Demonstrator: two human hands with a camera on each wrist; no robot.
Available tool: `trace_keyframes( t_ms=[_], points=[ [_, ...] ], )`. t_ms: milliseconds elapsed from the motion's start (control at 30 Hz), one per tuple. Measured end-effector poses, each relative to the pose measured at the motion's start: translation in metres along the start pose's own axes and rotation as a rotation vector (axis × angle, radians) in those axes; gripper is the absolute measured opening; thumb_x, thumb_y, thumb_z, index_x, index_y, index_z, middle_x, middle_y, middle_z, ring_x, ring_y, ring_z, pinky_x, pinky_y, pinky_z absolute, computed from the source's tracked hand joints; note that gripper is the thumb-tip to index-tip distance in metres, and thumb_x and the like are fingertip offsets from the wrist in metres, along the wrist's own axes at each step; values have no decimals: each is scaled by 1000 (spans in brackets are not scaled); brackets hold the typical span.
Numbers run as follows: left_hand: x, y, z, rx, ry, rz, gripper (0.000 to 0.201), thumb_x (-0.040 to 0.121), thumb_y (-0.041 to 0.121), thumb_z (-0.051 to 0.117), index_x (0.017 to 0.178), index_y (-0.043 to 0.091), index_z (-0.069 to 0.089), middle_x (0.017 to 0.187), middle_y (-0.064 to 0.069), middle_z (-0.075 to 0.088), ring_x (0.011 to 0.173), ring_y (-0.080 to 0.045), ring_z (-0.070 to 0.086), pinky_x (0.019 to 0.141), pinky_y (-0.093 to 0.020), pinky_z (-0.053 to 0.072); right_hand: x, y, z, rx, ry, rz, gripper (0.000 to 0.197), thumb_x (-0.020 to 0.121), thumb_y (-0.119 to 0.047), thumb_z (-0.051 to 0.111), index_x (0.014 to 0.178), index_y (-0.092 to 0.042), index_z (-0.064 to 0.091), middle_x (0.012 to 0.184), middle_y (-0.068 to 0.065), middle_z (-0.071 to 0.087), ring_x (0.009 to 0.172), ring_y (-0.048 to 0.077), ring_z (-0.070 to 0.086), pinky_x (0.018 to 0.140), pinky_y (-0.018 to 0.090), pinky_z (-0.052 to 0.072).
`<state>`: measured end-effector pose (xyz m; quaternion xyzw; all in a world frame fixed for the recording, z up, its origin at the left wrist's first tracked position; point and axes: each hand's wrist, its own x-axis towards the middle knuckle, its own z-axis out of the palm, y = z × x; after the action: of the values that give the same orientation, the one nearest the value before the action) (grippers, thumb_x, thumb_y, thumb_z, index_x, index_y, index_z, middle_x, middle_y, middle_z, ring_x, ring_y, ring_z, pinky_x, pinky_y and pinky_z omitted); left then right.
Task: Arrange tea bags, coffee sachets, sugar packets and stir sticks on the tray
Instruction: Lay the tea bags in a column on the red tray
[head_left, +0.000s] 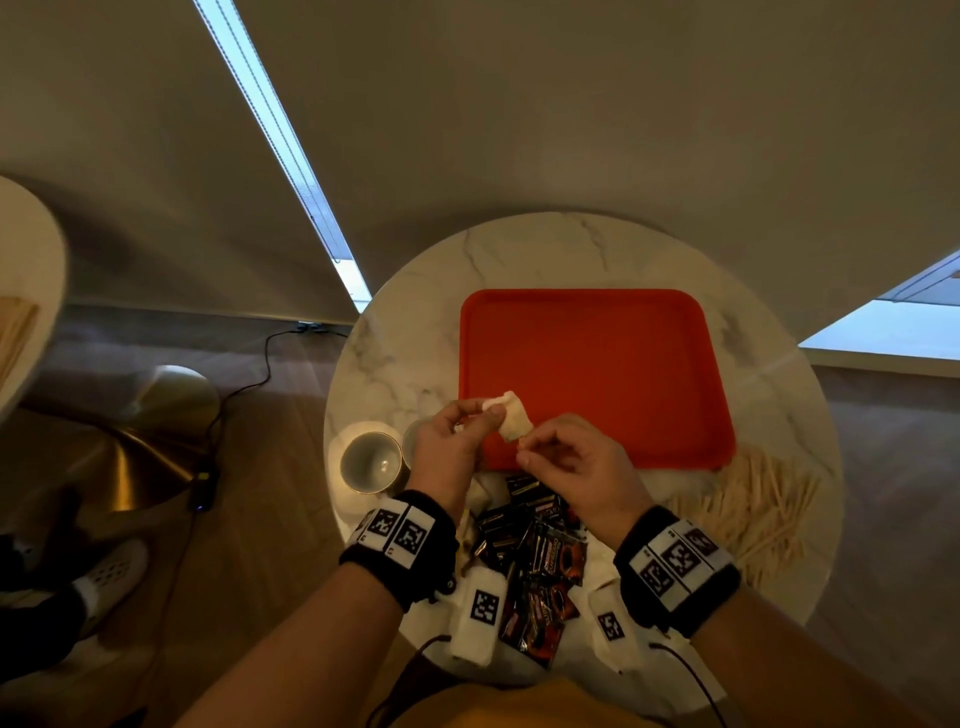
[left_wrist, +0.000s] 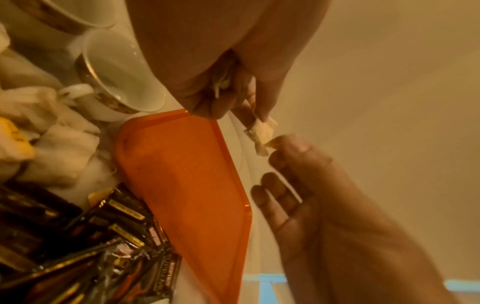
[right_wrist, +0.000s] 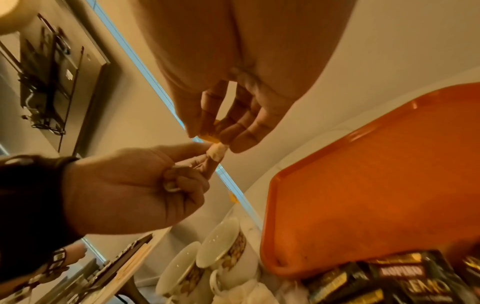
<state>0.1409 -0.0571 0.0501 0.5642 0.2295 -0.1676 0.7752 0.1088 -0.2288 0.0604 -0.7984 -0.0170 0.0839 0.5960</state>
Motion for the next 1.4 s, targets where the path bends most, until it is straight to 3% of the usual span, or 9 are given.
trace_keyframes(
  t_ms=[100, 233, 400, 633, 833, 967, 1067, 1233, 1400],
  points=[
    [-5, 0, 2, 150, -65, 75, 22, 85, 28, 80, 103, 16, 75, 98, -25, 72, 83, -34, 64, 80, -63, 55, 7, -7, -2, -80, 55, -28, 3, 91, -24, 73, 94, -24, 73, 95, -5, 63, 83, 18, 61, 75, 38, 55],
    [-9, 2, 5, 233, -102, 138, 17, 94, 20, 71, 107, 10, 73, 87, -14, 74, 69, -22, 64, 57, -28, 51, 12, -12, -6, -154, 67, -70, 5, 95, -26, 68, 92, -28, 71, 94, -9, 64, 78, 14, 59, 71, 37, 54],
    [-9, -1, 1, 274, -127, 160, 32, 97, 41, 63, 104, 12, 76, 69, -10, 62, 52, -13, 46, 48, -22, 39, 13, -11, -5, -134, 81, -29, 6, 98, -26, 63, 98, -26, 69, 95, -8, 68, 86, 11, 67, 77, 39, 59],
    [-7, -4, 1, 262, -155, 105, 30, 90, 38, 73, 110, 16, 74, 75, -3, 66, 57, -14, 46, 52, -26, 40, 12, -9, -4, -36, 110, 30, 5, 98, -22, 62, 102, -23, 66, 92, -7, 72, 86, 8, 70, 76, 30, 60],
    [-5, -3, 3, 271, -122, 147, 17, 96, 34, 68, 104, 21, 75, 93, -10, 74, 82, -27, 68, 76, -48, 56, 17, -6, -7, -187, 113, 45, 15, 94, -26, 69, 108, -30, 65, 100, -11, 66, 88, 1, 65, 74, 18, 55],
    [-2, -1, 8, 286, -136, 165, 17, 95, 28, 69, 104, 15, 75, 81, 7, 72, 72, -6, 67, 64, -23, 53, 21, -5, -7, -109, 113, 142, 18, 93, -24, 70, 111, -23, 67, 99, -9, 68, 88, -4, 63, 73, 11, 51],
    [1, 1, 11, 286, -141, 157, 18, 95, 29, 68, 104, 14, 74, 79, 9, 71, 63, 3, 60, 59, -14, 45, 30, -5, -11, -19, 83, 205, 14, 93, -20, 70, 107, -19, 69, 95, -3, 71, 83, 3, 68, 73, 19, 54],
    [22, 5, 20, 301, 9, 79, 29, 96, 54, 59, 109, 30, 69, 97, 4, 72, 73, -10, 60, 71, -37, 54, 66, 2, -23, 99, 173, 283, 7, 91, -13, 72, 97, -11, 68, 95, 7, 71, 81, 17, 71, 71, 26, 60],
    [61, 20, 36, 168, 104, -33, 26, 100, 5, 42, 111, 10, 65, 93, -6, 68, 64, -10, 57, 59, -23, 45, 150, 30, -22, 183, 123, 404, 11, 91, -1, 69, 94, -9, 63, 89, 5, 67, 71, 13, 69, 64, 22, 59]
  ],
)
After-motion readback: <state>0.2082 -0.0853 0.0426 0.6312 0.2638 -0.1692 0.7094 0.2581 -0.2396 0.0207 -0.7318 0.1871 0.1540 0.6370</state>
